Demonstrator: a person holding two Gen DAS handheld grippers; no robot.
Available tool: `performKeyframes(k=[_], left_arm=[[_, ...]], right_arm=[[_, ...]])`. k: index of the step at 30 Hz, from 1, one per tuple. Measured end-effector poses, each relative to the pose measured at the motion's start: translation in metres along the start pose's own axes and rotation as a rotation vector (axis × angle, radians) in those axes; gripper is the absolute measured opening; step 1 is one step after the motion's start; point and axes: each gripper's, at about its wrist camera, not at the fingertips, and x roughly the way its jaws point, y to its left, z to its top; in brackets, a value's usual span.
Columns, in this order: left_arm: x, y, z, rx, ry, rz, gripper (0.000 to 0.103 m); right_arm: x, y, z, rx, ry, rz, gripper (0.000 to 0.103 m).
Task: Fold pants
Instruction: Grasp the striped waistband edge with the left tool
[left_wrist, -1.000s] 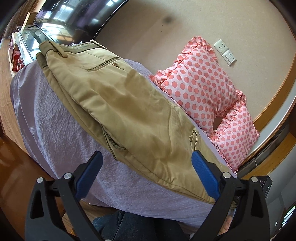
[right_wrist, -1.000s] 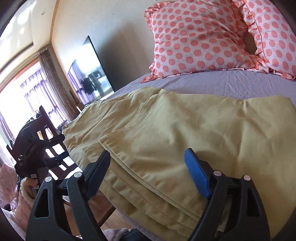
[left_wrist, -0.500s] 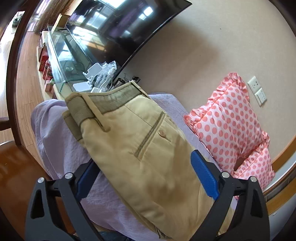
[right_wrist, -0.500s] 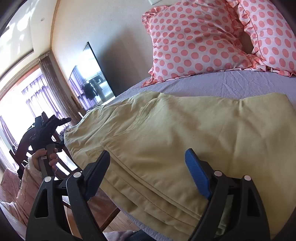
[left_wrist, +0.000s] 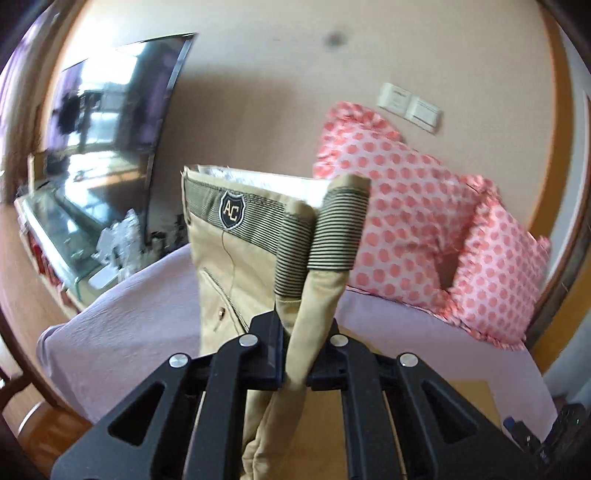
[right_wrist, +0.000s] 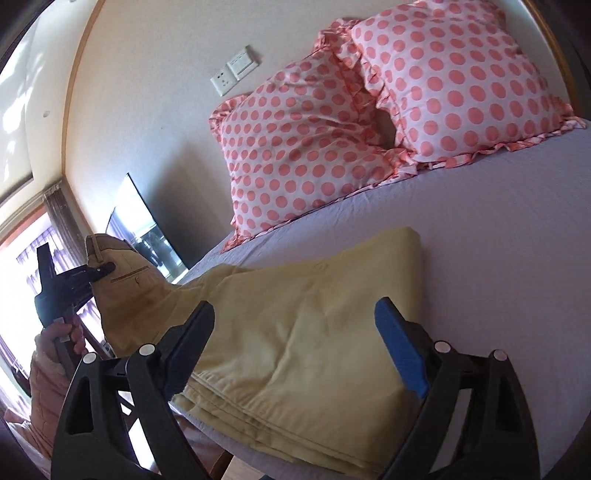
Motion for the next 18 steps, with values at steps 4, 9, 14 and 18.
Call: performKeyframes(k=[4,9,14,18], left_arm=[[0.009,-0.124,-0.038,0.248,0.096,-0.275,0.008],[0.045,-0.223,-0.14,0.502,0.361,-0.464,0.009],[0.038,-0.237,-0.159,0.527,0.295,-0.453,0.008],[0.038,-0.247,-0.158,0.516,0.271,-0.47,0.008]], right_arm=[[-0.027,-0.038,0.005,0.145,-0.062,-0.034,0.093],[-0.042,-0.067,0.007,0.251,-0.063,-0.053,0.094],[-0.047,-0.073,0.011,0.252,-0.069,-0.047,0.095],[-0.038,-0.075,0.014,0.295,-0.067,0.005,0.095]])
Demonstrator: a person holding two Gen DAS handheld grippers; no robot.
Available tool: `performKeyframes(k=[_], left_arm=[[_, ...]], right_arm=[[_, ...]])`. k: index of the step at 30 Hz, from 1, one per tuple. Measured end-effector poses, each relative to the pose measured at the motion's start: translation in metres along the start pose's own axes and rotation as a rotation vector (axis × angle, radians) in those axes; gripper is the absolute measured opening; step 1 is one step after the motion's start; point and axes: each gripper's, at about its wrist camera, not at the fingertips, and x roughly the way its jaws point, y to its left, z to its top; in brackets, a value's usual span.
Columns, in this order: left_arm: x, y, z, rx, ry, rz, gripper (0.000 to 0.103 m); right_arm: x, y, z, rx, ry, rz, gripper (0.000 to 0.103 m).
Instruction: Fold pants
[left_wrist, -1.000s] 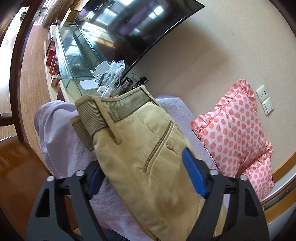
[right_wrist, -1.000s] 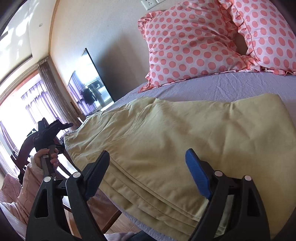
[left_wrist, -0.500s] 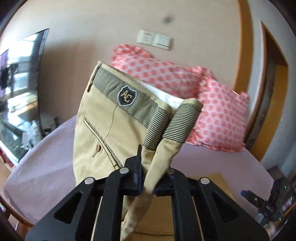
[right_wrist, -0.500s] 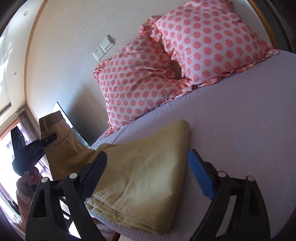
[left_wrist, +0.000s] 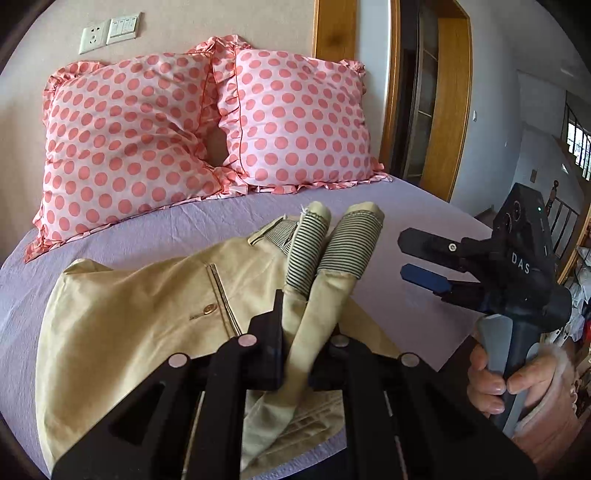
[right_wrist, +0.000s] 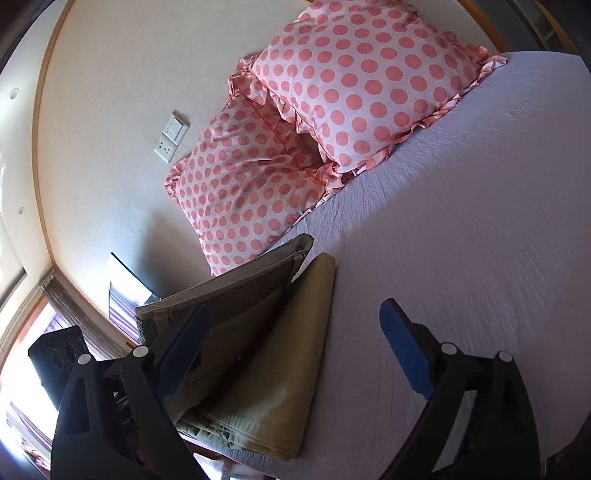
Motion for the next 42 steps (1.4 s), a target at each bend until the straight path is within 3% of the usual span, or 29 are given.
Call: performKeyframes(k=[3,5,7,8,9,11,12,13,16,18,20,22,24,26,30,34,35,36,38,42], left_arm=[[0.028,-0.022,-0.018,0.088,0.103,-0.006,0.011],[0.025,-0.023,-0.029,0.074,0.115,-0.013,0.013],[0.011,-0.015,-0.031,0.035,0.116,-0.084,0.028],[-0.001,-0.008,-0.031,-0.003,0.114,-0.175,0.053],[-0.015,0.001,-0.032,-0.042,0.097,-0.257,0.069],[-0.043,0.022,-0.035,-0.114,0.061,-0.349,0.07],[-0.054,0.037,-0.036,-0.152,0.048,-0.357,0.071],[-0.064,0.054,-0.037,-0.199,0.031,-0.334,0.071],[-0.074,0.125,-0.038,-0.339,0.009,-0.079,0.075],[-0.07,0.17,-0.042,-0.44,0.038,0.009,0.075],[-0.057,0.207,-0.047,-0.545,0.102,0.01,0.075],[-0.042,0.229,-0.053,-0.617,0.161,-0.037,0.075],[-0.026,0.238,-0.057,-0.64,0.212,-0.078,0.075],[-0.02,0.241,-0.054,-0.627,0.208,-0.096,0.078],[-0.008,0.249,-0.047,-0.639,0.223,-0.158,0.08],[0.008,0.266,-0.041,-0.7,0.233,-0.239,0.076],[0.013,0.27,-0.041,-0.724,0.246,-0.246,0.06],[0.016,0.274,-0.043,-0.747,0.26,-0.243,0.034],[0.017,0.278,-0.045,-0.769,0.261,-0.264,0.014],[0.003,0.269,-0.028,-0.7,0.206,-0.254,0.008]], right_arm=[[0.01,0.001,-0.001,0.027,0.037,0.015,0.095],[0.017,0.006,-0.001,0.018,0.076,0.018,0.095],[0.026,0.01,-0.001,0.006,0.123,0.018,0.095],[0.031,0.013,0.0,-0.008,0.144,0.01,0.095],[0.036,0.015,0.001,-0.024,0.164,0.001,0.095],[0.046,0.018,0.003,-0.052,0.198,-0.021,0.093],[0.052,0.02,0.004,-0.065,0.216,-0.024,0.086],[0.059,0.02,0.005,-0.077,0.235,-0.033,0.081],[0.08,0.017,0.007,-0.101,0.299,-0.084,0.066],[0.091,0.018,0.008,-0.135,0.317,-0.12,0.055],[0.097,0.019,0.009,-0.135,0.34,-0.117,0.055],[0.099,0.017,0.011,-0.126,0.352,-0.123,0.055],[0.101,0.015,0.014,-0.113,0.363,-0.12,0.054],[0.104,0.014,0.016,-0.109,0.378,-0.111,0.052],[0.11,0.008,0.019,-0.065,0.428,-0.03,0.04],[0.116,0.0,0.024,-0.016,0.441,-0.013,0.032],[0.118,0.0,0.024,-0.011,0.453,-0.003,0.025],[0.12,-0.001,0.023,0.001,0.463,0.021,0.013],[0.117,0.0,0.024,0.004,0.459,0.056,0.011],[0.114,0.015,0.037,-0.031,0.418,0.145,0.009]])
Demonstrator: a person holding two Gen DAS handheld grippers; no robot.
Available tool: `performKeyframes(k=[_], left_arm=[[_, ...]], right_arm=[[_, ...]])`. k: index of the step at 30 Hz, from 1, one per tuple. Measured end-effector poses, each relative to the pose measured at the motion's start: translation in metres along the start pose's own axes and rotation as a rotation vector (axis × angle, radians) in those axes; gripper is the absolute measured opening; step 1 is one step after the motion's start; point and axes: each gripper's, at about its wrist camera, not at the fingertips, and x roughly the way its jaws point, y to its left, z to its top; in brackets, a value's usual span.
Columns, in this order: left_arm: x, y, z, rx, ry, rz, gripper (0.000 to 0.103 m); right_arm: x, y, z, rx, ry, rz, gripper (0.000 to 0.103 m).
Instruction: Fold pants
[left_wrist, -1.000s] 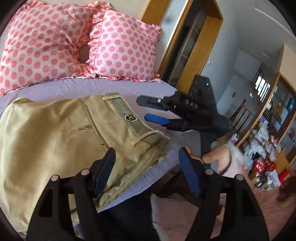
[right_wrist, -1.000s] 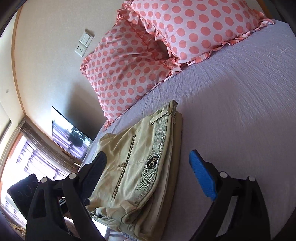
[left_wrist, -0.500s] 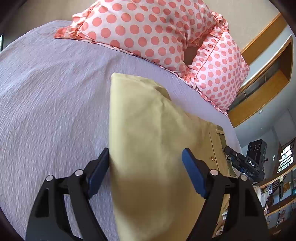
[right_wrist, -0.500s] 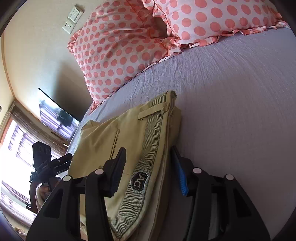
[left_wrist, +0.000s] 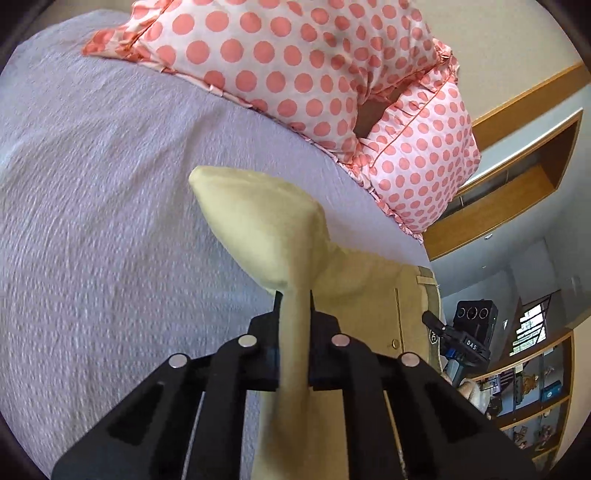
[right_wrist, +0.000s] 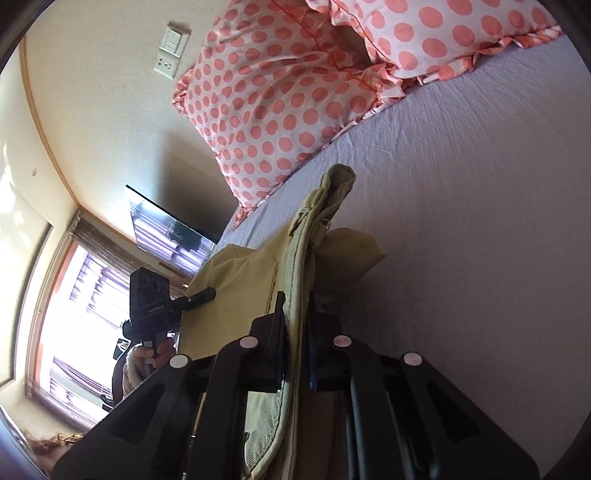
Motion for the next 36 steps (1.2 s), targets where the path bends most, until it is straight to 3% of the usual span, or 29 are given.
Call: performKeyframes(k=[7,11,14,16,17,18,19,20,21,25,27,29,32,34,36], left_arm=[[0.009,-0.044,0.057,0.117,-0.116,0.068,0.008],[0.046,-0.055,0.104,0.144,-0.16,0.158,0.009],[0.088,-0.045,0.128,0.107,-0.127,0.241,0.012],[0.107,-0.034,0.129,0.074,-0.085,0.307,0.018],[0.107,-0.029,0.127,0.065,-0.086,0.315,0.027],[0.101,-0.026,0.123,0.068,-0.107,0.325,0.036],[0.092,-0.025,0.119,0.08,-0.135,0.356,0.043],[0.08,-0.025,0.114,0.094,-0.172,0.389,0.055],[0.068,-0.025,0.109,0.104,-0.205,0.396,0.06],[0.034,-0.036,0.081,0.145,-0.242,0.259,0.073],[0.036,-0.046,0.065,0.188,-0.221,0.207,0.092],[0.05,-0.054,0.05,0.205,-0.155,0.171,0.096],[0.086,-0.051,0.041,0.15,-0.025,0.167,0.096],[0.094,-0.052,0.035,0.18,-0.037,0.208,0.096],[0.092,-0.056,0.028,0.196,-0.035,0.298,0.095]], right_arm=[[0.005,0.019,0.066,-0.121,-0.082,-0.038,0.009],[0.014,-0.001,0.113,-0.099,-0.15,-0.135,0.009],[0.033,-0.029,0.131,-0.032,-0.149,-0.248,0.01],[0.048,-0.047,0.132,0.007,-0.088,-0.408,0.019],[0.049,-0.052,0.129,0.018,-0.067,-0.506,0.028],[0.044,-0.055,0.125,0.022,-0.078,-0.53,0.034],[0.033,-0.053,0.12,0.027,-0.114,-0.523,0.039],[0.021,-0.05,0.116,0.028,-0.155,-0.512,0.05],[0.009,-0.042,0.11,0.022,-0.189,-0.471,0.062],[-0.002,-0.007,0.085,-0.033,-0.172,-0.267,0.072],[0.007,0.005,0.076,-0.045,-0.13,-0.213,0.084],[0.019,0.007,0.068,-0.017,-0.08,-0.174,0.085],[0.036,-0.002,0.061,0.042,-0.028,-0.269,0.088],[0.034,-0.005,0.057,0.083,-0.046,-0.274,0.088],[0.025,0.006,0.051,0.086,-0.069,-0.327,0.088]])
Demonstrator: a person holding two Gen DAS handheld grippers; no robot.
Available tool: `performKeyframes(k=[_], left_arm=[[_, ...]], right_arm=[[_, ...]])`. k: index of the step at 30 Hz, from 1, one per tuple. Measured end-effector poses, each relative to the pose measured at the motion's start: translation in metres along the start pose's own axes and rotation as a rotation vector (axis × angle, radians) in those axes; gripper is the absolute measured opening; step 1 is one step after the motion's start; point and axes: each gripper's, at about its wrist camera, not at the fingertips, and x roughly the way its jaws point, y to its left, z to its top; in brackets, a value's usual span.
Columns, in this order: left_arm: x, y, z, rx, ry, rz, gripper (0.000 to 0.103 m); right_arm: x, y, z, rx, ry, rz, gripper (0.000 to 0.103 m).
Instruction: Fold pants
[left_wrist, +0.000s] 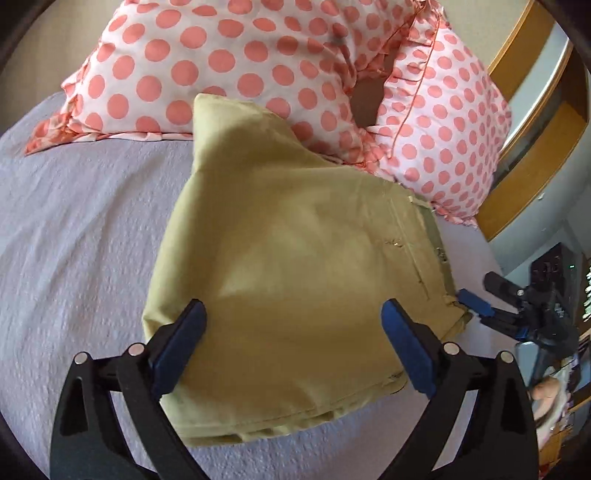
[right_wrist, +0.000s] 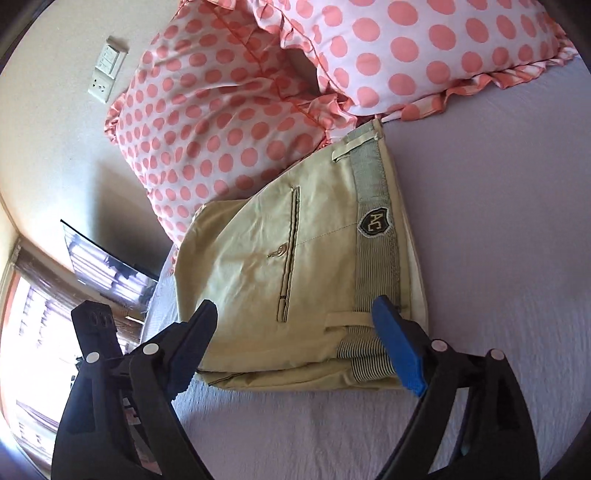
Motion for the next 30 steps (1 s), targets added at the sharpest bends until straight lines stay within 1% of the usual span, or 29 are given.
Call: performKeyframes(k=[1,2,3,4,5,7,9,12,13,14,18,20,23,27,30], left_arm=[[-0.006,-0.001,-0.006,0.001,-0.01,0.01,0.095],[-0.015,-0.002,-0.013,0.01,-0.026,0.019,0.095],[-0.024,-0.005,-0.023,0.026,-0.047,0.043,0.096],[-0.034,-0.006,-0.034,0.044,-0.066,0.072,0.096],[-0.042,-0.009,-0.046,0.057,-0.08,0.122,0.1],[-0.054,-0.011,-0.07,0.065,-0.088,0.221,0.101],[-0.061,-0.012,-0.094,0.068,-0.091,0.273,0.101],[-0.063,-0.013,-0.12,0.059,-0.078,0.285,0.101],[-0.065,-0.016,-0.126,0.07,-0.094,0.302,0.101],[-0.067,-0.019,-0.132,0.085,-0.113,0.323,0.101],[-0.067,-0.026,-0.143,0.11,-0.123,0.347,0.101],[-0.063,-0.03,-0.148,0.143,-0.128,0.386,0.101],[-0.065,-0.031,-0.156,0.153,-0.189,0.389,0.101],[-0.066,-0.031,-0.168,0.169,-0.281,0.388,0.101],[-0.067,-0.032,-0.176,0.171,-0.333,0.396,0.101]], right_arm=[[-0.01,0.004,-0.006,-0.014,-0.02,-0.03,0.088],[-0.019,0.01,-0.014,-0.038,-0.043,-0.055,0.093],[-0.027,0.018,-0.025,-0.071,-0.068,-0.082,0.102],[-0.034,0.025,-0.038,-0.109,-0.095,-0.11,0.102],[-0.038,0.034,-0.054,-0.159,-0.117,-0.139,0.102],[-0.04,0.047,-0.084,-0.26,-0.133,-0.184,0.102],[-0.034,0.058,-0.11,-0.339,-0.144,-0.254,0.102],[-0.021,0.066,-0.136,-0.408,-0.141,-0.351,0.102],[-0.017,0.067,-0.142,-0.42,-0.139,-0.372,0.102],[-0.016,0.066,-0.147,-0.426,-0.137,-0.38,0.102],[-0.01,0.062,-0.156,-0.422,-0.125,-0.399,0.102],[-0.009,0.063,-0.162,-0.439,-0.142,-0.423,0.102],[-0.006,0.067,-0.174,-0.487,-0.18,-0.481,0.102],[-0.011,0.062,-0.186,-0.493,-0.291,-0.463,0.102],[-0.011,0.062,-0.186,-0.493,-0.29,-0.467,0.102]])
